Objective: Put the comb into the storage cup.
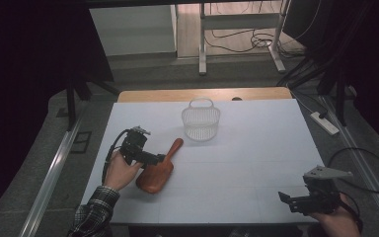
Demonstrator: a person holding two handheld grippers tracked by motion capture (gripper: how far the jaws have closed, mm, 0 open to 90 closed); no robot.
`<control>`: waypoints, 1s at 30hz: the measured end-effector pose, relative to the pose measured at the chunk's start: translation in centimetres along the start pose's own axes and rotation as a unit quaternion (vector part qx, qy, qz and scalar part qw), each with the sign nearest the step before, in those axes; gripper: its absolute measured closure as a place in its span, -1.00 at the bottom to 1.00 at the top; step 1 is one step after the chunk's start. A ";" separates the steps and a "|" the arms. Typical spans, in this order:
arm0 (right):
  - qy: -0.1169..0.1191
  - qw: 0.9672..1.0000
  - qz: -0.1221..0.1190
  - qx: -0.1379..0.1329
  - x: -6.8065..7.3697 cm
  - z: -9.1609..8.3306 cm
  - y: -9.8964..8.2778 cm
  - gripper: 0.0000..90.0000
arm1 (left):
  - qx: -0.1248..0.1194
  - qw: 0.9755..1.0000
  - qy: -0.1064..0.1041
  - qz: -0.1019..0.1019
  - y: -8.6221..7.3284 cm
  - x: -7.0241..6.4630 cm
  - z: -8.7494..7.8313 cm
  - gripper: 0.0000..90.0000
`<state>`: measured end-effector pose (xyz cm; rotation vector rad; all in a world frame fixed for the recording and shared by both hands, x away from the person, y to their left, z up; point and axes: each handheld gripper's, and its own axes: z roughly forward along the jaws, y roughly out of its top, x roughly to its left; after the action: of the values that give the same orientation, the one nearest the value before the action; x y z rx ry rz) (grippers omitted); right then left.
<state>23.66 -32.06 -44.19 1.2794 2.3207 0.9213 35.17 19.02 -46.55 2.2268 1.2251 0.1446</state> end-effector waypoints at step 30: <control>0.001 1.000 0.000 0.002 0.0 0.0 0.0 -1.00 | 0.029 0.999 0.015 0.009 2.9 0.5 2.5 -1.00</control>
<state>23.70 -32.07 -44.22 1.2818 2.3243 0.9184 38.52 17.19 -47.15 2.2939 1.2411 0.1519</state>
